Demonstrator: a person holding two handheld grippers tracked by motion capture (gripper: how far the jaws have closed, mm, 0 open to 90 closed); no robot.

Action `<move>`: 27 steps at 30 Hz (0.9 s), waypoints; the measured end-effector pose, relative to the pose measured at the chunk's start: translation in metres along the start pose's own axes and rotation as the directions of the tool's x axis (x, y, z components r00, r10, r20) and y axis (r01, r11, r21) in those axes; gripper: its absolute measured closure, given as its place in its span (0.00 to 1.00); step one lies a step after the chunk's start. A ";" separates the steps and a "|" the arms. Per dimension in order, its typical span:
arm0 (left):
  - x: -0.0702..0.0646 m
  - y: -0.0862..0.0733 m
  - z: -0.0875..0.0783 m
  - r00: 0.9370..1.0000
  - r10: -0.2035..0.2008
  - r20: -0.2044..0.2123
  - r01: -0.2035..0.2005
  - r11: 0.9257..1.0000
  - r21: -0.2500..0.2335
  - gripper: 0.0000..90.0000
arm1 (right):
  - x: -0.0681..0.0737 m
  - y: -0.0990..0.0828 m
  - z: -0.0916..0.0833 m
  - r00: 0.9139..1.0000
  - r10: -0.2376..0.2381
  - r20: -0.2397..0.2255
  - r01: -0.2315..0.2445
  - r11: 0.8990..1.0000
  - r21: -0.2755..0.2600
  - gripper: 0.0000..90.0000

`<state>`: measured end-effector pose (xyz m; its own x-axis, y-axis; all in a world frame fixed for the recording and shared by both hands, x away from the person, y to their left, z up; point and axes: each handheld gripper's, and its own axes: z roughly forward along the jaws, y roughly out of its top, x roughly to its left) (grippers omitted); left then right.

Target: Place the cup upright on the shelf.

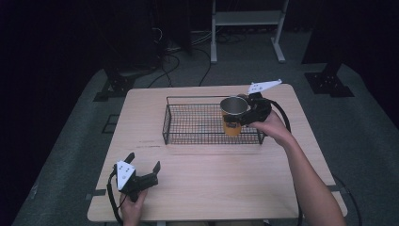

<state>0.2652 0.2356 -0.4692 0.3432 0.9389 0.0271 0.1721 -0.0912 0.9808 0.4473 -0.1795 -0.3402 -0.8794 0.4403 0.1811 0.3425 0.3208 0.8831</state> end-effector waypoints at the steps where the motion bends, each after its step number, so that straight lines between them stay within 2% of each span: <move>1: 0.000 0.000 0.000 1.000 -0.001 0.000 0.001 1.000 -0.001 0.00 | -0.002 0.003 0.002 1.000 -0.001 -0.001 0.001 1.000 -0.004 0.11; 8: 0.000 0.000 0.000 1.000 0.001 -0.001 -0.001 1.000 -0.001 0.00 | -0.008 0.013 0.008 1.000 -0.003 0.003 0.003 1.000 -0.003 0.11; 15: 0.000 0.000 -0.001 1.000 -0.003 -0.001 0.003 1.000 -0.004 0.00 | -0.014 0.020 0.017 1.000 0.016 -0.014 -0.016 1.000 -0.009 0.11; 27: 0.000 0.000 -0.001 1.000 -0.001 0.003 0.001 1.000 -0.006 0.00 | -0.025 0.031 0.037 0.999 0.016 -0.030 -0.016 1.000 0.027 0.11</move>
<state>0.2644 0.2358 -0.4693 0.3458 0.9380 0.0255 0.1668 -0.0882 0.9820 0.4916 -0.1497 -0.3332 -0.8832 0.4202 0.2084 0.3648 0.3362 0.8682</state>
